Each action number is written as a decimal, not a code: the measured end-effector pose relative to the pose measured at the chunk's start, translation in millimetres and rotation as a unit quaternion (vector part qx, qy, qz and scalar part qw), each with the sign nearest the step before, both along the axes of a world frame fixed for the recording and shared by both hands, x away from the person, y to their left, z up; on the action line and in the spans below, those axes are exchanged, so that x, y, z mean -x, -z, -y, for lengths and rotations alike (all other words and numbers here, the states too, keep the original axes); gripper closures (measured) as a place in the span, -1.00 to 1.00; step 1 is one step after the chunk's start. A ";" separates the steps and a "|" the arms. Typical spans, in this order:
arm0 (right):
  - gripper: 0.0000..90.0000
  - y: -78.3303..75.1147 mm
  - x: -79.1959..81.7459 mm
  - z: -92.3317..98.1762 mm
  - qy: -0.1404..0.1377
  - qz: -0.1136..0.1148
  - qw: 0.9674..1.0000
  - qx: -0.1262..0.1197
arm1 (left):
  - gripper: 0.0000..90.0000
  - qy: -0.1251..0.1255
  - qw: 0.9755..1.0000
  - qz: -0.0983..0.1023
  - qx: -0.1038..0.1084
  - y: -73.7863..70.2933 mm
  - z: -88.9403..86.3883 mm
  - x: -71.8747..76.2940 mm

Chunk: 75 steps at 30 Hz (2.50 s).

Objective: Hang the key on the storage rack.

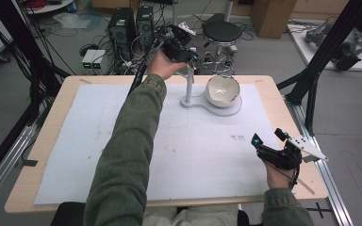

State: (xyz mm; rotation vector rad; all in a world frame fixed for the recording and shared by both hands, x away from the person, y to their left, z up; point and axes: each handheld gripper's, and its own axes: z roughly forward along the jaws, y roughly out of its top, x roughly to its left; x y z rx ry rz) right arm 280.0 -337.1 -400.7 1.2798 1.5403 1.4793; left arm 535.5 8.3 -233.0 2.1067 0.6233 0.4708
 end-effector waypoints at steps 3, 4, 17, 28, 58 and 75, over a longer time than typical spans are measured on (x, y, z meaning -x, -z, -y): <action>-0.92 0.1 0.5 0.4 0.000 0.000 1.000 0.000 | 0.79 -0.002 1.000 0.002 0.002 1.9 1.2 0.0; -0.92 0.2 0.4 0.6 0.000 0.002 1.000 0.001 | 0.78 -0.002 1.000 0.002 0.000 1.5 1.7 0.5; -0.92 -0.2 -0.1 -0.3 -0.002 0.001 1.000 -0.001 | -0.03 0.005 0.999 -0.028 0.014 0.1 8.3 15.6; -0.92 0.0 -1.9 -2.1 -0.004 0.002 1.000 0.002 | -0.43 0.006 0.998 -0.015 0.065 27.5 -16.6 38.0; -0.92 -0.4 -6.9 -7.2 -0.008 0.001 1.000 0.006 | -0.96 -0.044 0.996 0.001 0.076 44.5 -85.7 88.5; -0.92 0.1 -10.2 -10.7 -0.013 -0.004 1.000 0.010 | -0.96 -0.061 0.995 0.009 0.083 61.9 -114.3 109.1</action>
